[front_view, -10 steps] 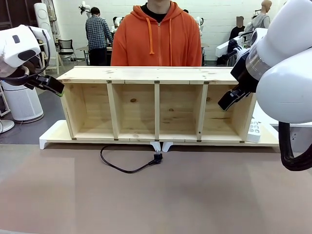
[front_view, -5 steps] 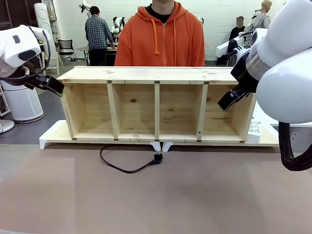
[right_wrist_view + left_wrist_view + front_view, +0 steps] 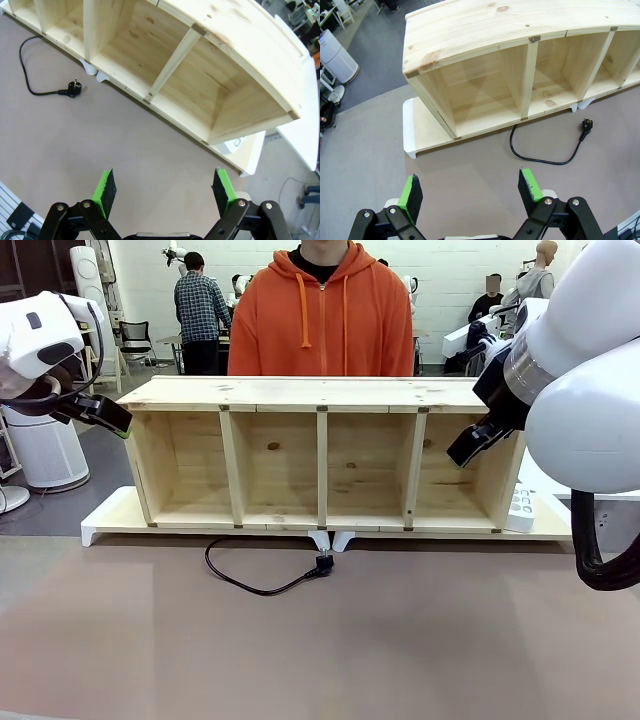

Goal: Perform cable management.
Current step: When the cord part of the Power Cable appears at the lower middle area of the table and stops, grasp the cord part of the Power Cable.

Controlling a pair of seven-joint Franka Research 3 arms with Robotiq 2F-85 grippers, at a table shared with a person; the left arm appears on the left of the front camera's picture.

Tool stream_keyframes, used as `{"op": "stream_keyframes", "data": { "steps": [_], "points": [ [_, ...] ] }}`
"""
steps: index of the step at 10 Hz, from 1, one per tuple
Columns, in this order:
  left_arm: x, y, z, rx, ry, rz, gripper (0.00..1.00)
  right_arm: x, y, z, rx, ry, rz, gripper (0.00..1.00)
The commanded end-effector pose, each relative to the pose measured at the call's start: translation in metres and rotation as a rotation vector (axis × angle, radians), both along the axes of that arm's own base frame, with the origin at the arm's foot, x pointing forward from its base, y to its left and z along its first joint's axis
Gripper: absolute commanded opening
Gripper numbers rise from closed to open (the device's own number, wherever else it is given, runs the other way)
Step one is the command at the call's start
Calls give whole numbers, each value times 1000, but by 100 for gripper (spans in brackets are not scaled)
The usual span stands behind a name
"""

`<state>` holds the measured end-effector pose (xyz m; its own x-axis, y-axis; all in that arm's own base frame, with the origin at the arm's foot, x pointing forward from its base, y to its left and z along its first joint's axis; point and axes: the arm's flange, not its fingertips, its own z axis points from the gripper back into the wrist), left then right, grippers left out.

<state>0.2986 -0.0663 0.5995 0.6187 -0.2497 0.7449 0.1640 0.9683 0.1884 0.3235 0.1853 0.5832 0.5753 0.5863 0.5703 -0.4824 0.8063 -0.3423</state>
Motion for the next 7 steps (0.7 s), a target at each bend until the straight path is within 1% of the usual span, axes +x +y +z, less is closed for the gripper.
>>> {"op": "stream_keyframes", "data": {
  "steps": [1, 4, 5, 7],
  "points": [
    [2, -1, -1, 1, -2, 0, 100, -1, -2, -5, -1, 3, -14, 100],
    [2, -1, -1, 1, -2, 0, 100, -1, -2, -5, -1, 3, -14, 100],
    [2, -1, -1, 1, -2, 0, 100, 0, 0, 0, 0, 0, 0, 100],
    [2, -1, -1, 1, -2, 0, 100, 13, 41, 2, -92, 36, 79, 100]
  ]
}}
